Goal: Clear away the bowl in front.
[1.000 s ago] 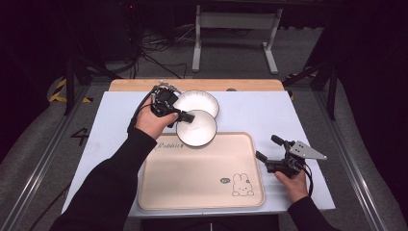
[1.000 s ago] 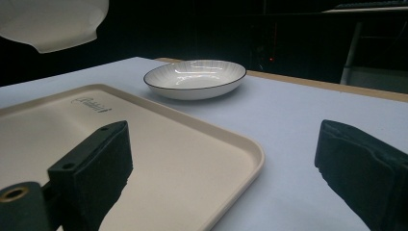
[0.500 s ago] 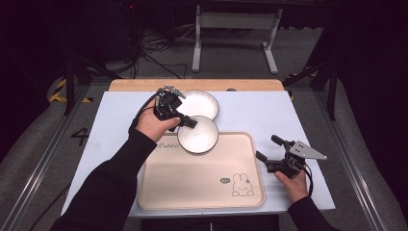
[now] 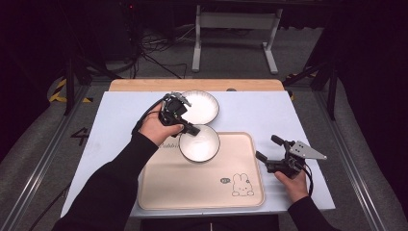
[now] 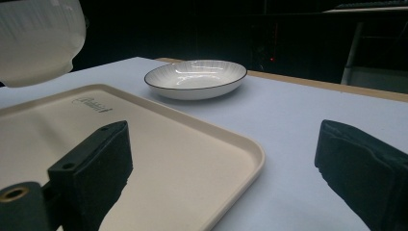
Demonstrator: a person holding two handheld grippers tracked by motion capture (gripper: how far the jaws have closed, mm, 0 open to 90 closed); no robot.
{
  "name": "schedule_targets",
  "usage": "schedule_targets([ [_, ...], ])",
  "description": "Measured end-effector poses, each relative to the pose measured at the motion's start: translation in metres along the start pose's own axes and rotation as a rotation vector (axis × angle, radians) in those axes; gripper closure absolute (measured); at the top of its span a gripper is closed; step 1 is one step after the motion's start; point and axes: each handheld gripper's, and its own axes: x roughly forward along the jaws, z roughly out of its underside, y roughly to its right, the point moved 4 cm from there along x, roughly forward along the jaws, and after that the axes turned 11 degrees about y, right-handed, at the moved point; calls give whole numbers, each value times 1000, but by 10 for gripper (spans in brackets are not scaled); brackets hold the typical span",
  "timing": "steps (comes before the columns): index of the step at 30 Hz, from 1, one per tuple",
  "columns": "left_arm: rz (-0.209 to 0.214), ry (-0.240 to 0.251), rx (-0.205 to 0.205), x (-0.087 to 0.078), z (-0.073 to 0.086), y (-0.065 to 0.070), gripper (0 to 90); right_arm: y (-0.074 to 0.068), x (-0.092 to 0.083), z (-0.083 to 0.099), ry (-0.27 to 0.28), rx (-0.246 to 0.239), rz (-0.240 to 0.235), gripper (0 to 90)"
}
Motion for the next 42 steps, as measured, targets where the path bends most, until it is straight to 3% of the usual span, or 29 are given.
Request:
schedule_targets([
  [21,7,-127,44,36,17,2,802,0,0,0,0,1,-2,63],
  [42,15,-163,59,56,26,-2,802,1,0,0,0,5,-2,63],
])
